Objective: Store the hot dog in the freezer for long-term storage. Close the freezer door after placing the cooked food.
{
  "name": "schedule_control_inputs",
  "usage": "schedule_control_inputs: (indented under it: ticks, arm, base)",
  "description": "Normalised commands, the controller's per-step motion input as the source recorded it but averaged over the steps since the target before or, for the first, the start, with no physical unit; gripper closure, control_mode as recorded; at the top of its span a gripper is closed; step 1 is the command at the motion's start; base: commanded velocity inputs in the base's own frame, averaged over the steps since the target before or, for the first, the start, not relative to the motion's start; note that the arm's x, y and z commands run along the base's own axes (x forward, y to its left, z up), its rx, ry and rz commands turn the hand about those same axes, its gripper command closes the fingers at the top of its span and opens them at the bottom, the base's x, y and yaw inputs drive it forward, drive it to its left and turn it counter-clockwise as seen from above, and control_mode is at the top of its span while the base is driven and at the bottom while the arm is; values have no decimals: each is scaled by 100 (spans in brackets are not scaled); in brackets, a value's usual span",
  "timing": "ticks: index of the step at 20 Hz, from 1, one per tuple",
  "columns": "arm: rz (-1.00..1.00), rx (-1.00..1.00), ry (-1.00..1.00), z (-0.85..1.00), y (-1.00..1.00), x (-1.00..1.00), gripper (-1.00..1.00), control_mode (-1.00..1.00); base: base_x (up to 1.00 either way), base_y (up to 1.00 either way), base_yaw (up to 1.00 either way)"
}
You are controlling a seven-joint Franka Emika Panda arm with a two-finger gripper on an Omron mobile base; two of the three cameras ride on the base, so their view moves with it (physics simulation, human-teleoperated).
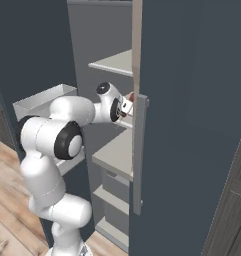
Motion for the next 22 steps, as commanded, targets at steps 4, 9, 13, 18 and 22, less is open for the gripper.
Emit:
schedule_control_inputs:
  ticks: [4, 9, 13, 18, 22]
  arm:
    - [0, 0, 5, -8, -19, 44, 100, -100]
    - [0, 0, 1, -12, -10, 34, 100, -100]
    - [1, 0, 0, -6, -1, 33, 100, -100]
    - [0, 0, 0, -4, 0, 30, 100, -100]
    - [1, 0, 0, 0, 0, 30, 100, -100]
  base:
    - [0, 0, 0]
    - [0, 0, 0]
    - [0, 0, 0]
    - [0, 0, 0]
    - [0, 0, 0]
